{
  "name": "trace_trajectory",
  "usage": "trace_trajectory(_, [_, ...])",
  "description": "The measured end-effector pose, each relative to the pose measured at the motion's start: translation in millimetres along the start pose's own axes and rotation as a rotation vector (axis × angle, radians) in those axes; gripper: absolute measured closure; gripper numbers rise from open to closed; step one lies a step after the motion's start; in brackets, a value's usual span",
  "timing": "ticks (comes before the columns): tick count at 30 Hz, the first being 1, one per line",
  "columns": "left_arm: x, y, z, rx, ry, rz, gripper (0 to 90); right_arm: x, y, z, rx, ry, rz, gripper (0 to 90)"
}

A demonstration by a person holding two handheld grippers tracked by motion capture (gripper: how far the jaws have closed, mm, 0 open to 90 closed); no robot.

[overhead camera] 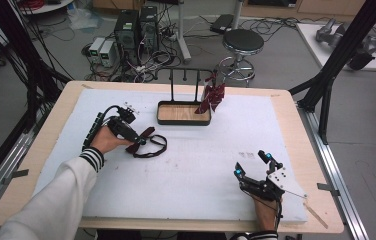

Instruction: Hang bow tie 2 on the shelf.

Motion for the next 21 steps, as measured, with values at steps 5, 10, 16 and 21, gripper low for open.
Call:
trace_trajectory(5, [1.4,-1.5,2.7,-0.002,0.025,0.0,39.3,-0.1,-0.2,0.0,0.003,-0.001,-0.002,10.5])
trace_trajectory(10, [2.2,-3.8,4.6,0.005,0.04,0.005,47.1,0.0,0.6,-0.1,0.0,-0.001,-0.003,10.5])
trace_trajectory(16, [2.7,-5.5,6.4,-0.039,0.051,0.037,59.6,0.1,0.5,-0.1,0.0,-0.001,-0.002,10.5])
trace_trajectory(21, [2.9,-6.9,6.0,-0.056,0.038,0.044,69.9,-0.1,0.6,0.0,-0.001,-0.001,-0.001,10.5])
Point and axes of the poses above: each handheld gripper's, and its own axes: z roughly forward along the jaws, x roughly out of its underside, y roughly to its left, the point moved 10 cm from there along z, roughly forward along the jaws, and after that the axes turned 8 degrees about -z, right-handed, at the moved point
